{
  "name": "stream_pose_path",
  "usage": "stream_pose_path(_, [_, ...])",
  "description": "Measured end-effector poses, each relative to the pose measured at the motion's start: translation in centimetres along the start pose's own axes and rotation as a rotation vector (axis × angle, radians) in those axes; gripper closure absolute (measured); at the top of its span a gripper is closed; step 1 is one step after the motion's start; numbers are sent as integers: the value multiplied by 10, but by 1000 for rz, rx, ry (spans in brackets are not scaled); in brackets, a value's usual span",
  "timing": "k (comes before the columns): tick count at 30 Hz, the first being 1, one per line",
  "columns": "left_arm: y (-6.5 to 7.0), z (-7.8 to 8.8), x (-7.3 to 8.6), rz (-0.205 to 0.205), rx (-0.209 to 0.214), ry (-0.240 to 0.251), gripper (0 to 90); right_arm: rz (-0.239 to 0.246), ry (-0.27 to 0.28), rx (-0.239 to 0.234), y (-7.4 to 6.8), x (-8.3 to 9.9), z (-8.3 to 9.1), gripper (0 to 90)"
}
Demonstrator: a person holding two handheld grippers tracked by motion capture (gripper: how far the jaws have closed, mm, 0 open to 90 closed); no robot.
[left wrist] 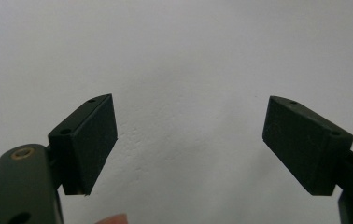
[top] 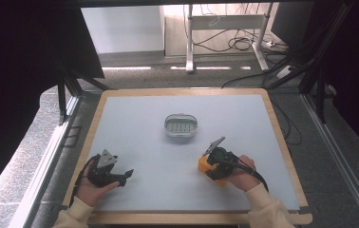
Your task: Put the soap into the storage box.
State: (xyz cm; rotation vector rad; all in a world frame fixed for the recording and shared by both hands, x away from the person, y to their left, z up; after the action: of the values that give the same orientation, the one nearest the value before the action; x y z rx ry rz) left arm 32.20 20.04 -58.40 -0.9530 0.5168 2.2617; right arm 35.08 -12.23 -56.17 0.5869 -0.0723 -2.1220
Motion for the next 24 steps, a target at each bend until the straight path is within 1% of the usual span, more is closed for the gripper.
stream_pose_path(1, [0, 0, 0, 0, -1, 2, 177, -2, -6, 6, 0, 0, 0, 595])
stream_pose_path(5, [0, 1, 0, 1, 0, 3, 177, -16, -6, -5, 1, 0, 0, 608])
stream_pose_path(11, [0, 1, -1, 2, 1, 8, 177, -12, -7, -22, 1, 1, 2, 616])
stream_pose_path(16, [0, 1, -1, 2, 0, 6, 177, -7, -2, -11, 2, 2, 5, 616])
stream_pose_path(17, [0, 1, -1, 2, 1, 7, 177, -11, 12, -7, 4, 1, 8, 616])
stream_pose_path(21, [0, 1, -1, 2, 0, 5, 177, -18, 33, -7, 7, 0, 15, 616])
stream_pose_path(24, [0, 1, 0, 2, 0, 4, 177, -24, 48, -31, 7, 0, 20, 616])
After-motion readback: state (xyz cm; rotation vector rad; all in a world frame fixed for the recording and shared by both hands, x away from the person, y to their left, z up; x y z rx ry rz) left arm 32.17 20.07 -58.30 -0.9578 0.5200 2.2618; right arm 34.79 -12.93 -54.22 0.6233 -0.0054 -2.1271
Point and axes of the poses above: each handheld gripper's, and its own axes: z roughly backward along the jaws, x roughly out of its underside, y roughly to its right, the point moved 9 cm from there along -z, roughly forward along the jaws, and after that the axes turned 12 degrees about x, right-handed, at the moved point
